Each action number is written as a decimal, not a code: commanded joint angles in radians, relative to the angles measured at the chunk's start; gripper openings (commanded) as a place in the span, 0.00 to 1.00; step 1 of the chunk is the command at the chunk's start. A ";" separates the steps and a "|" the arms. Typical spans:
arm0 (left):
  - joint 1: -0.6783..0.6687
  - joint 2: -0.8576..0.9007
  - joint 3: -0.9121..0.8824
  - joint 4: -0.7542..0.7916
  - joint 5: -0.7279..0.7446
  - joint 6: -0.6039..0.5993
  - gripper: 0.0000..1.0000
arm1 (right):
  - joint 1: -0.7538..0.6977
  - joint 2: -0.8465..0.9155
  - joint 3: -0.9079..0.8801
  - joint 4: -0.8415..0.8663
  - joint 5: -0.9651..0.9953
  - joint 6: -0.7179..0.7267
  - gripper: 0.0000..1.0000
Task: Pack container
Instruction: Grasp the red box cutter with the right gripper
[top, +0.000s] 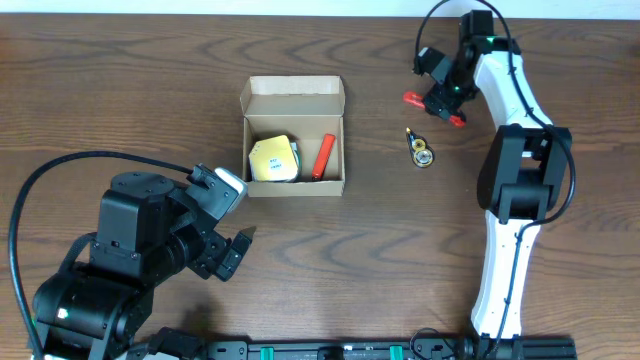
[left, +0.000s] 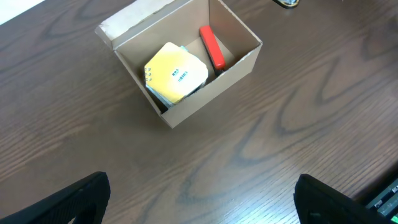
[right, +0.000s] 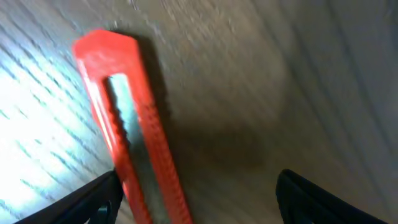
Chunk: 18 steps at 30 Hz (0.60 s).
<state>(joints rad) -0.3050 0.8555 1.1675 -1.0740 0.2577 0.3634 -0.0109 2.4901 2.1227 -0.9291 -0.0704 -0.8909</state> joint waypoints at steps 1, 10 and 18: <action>-0.002 -0.002 0.015 -0.003 -0.006 0.007 0.95 | 0.021 0.016 -0.045 0.006 0.048 -0.014 0.82; -0.002 -0.002 0.015 -0.003 -0.006 0.007 0.95 | 0.031 0.016 -0.058 -0.002 0.035 0.031 0.82; -0.002 -0.002 0.015 -0.003 -0.006 0.007 0.95 | 0.032 0.016 -0.087 -0.001 -0.002 0.038 0.80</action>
<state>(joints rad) -0.3050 0.8555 1.1675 -1.0740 0.2577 0.3634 0.0017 2.4737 2.0899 -0.9169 -0.0605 -0.8635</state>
